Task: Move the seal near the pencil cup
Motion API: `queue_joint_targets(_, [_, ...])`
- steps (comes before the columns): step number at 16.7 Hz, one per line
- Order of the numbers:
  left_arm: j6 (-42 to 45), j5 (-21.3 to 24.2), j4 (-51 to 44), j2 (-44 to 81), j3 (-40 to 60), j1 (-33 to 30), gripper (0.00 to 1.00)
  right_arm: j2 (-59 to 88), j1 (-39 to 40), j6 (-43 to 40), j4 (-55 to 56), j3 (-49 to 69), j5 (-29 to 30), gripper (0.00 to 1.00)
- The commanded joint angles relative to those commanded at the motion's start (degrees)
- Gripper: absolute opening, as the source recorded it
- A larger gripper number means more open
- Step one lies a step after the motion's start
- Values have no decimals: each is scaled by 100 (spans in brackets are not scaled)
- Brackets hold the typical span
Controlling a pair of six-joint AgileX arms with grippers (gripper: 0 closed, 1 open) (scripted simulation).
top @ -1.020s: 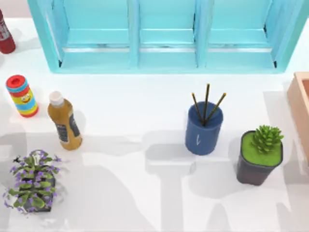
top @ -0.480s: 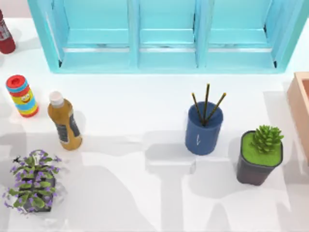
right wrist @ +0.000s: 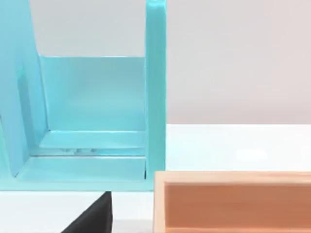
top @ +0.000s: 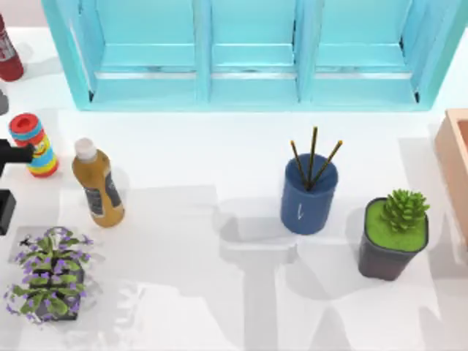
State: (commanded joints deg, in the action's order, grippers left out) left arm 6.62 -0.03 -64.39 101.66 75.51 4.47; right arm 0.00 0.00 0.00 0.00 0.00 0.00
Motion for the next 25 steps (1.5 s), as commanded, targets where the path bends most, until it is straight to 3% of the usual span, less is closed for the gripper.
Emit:
queue_joint_targets(6, [-1458, 5, -1657, -461, 1204, -1383, 0, 0, 0, 0, 0, 0, 0, 100])
queue_joint_targets(15, [-1630, 78, -2142, -460, 1678, -1805, 0, 0, 0, 0, 0, 0, 0, 100])
queue_joint_targets(20, [-2147, 325, -3390, 247, 3497, -3006, 0, 0, 0, 0, 0, 0, 0, 100])
queue_joint_targets(25, [-3228, 401, -4188, 2070, 6013, -4055, 0, 0, 0, 0, 0, 0, 0, 100])
